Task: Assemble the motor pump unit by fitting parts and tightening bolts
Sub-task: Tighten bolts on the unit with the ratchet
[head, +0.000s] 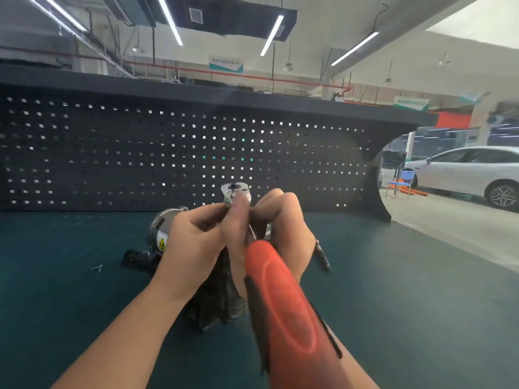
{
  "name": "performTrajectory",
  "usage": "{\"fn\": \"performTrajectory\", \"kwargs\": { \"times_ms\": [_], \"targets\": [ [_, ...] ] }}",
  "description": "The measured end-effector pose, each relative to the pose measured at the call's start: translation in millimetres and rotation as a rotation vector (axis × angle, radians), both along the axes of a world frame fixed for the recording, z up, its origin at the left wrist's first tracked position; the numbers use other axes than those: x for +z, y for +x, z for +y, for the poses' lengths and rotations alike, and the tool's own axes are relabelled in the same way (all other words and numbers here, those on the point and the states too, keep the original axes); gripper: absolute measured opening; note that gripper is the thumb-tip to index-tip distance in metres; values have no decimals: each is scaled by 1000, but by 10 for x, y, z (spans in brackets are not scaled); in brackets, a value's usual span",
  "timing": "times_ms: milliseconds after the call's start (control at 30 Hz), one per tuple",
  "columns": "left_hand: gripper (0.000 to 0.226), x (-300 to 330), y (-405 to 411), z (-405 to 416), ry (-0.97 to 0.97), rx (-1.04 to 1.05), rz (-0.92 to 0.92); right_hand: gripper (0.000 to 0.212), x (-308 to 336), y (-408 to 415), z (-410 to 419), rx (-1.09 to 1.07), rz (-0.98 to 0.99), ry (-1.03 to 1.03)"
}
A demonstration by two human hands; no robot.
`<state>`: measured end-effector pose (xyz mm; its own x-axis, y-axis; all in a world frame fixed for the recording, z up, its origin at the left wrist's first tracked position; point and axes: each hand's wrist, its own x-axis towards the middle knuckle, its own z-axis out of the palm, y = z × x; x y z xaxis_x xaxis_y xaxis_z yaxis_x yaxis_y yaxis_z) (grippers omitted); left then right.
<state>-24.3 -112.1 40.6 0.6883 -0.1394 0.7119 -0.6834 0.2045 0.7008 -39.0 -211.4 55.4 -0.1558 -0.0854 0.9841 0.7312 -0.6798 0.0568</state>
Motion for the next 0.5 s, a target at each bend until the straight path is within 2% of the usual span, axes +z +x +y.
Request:
{"fn": "performTrajectory", "kwargs": {
  "times_ms": [33,100,167,233,300,367,433,500],
  "targets": [
    [44,2,-9,5,3,2,10,32,-25,-10,18,64,59,7],
    [37,-15,26,21,36,-20,10,19,-75,-21,54,296,170,227],
    [23,-21,66,45,65,-12,31,29,-82,15,21,507,192,472],
    [20,-36,102,48,74,27,53,27,-33,105,-87,583,267,672],
    [19,-30,87,38,90,74,43,25,-7,247,-223,672,490,925],
    [20,-38,94,35,106,118,11,21,-34,328,-280,912,732,1061],
    [20,-34,108,28,113,134,-1,19,-61,359,-251,1102,674,1138],
    [20,-37,114,33,94,136,-1,22,-8,252,-145,971,435,1095]
  ]
}}
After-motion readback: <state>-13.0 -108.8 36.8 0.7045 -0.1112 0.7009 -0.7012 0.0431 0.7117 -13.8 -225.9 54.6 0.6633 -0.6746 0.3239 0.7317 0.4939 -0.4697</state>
